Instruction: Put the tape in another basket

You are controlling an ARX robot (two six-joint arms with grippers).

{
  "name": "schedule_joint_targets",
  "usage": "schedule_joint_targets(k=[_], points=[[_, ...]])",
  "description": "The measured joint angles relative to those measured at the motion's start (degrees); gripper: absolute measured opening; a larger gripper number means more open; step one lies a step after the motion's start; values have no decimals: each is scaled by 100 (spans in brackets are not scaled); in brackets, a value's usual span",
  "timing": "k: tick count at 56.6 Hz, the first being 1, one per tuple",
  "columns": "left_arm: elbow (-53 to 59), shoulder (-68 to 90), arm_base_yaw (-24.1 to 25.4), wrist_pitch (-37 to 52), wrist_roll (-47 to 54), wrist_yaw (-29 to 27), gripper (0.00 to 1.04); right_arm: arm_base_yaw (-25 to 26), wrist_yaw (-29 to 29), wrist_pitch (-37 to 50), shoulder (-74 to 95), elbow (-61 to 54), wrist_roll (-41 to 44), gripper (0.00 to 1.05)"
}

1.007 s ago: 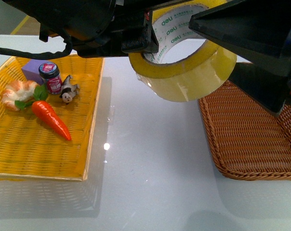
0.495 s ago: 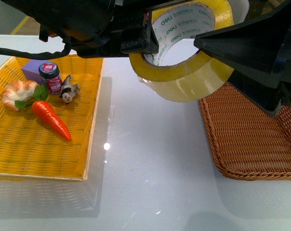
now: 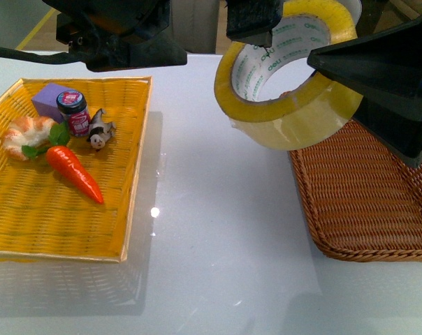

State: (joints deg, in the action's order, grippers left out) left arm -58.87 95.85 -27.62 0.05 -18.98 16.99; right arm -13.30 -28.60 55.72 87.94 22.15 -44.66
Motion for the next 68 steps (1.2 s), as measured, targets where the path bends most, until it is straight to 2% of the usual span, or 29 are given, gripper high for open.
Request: schedule_joint_targets(k=[35, 42, 55, 61, 68], points=[[0, 0, 4, 4, -20, 0, 96, 623, 184, -343, -103, -7, -59, 48], [0, 0, 4, 4, -22, 0, 96, 994, 649, -1064, -393, -7, 428, 48], [0, -2, 11, 4, -22, -2, 96, 1895, 1303, -1803, -424, 15, 1399, 48], [0, -2, 9, 4, -22, 0, 96, 2092, 1810, -2138, -188, 136, 2378, 48], [0, -2, 9, 4, -22, 2, 96, 2048, 2267, -2306, 275, 382, 3668, 48]])
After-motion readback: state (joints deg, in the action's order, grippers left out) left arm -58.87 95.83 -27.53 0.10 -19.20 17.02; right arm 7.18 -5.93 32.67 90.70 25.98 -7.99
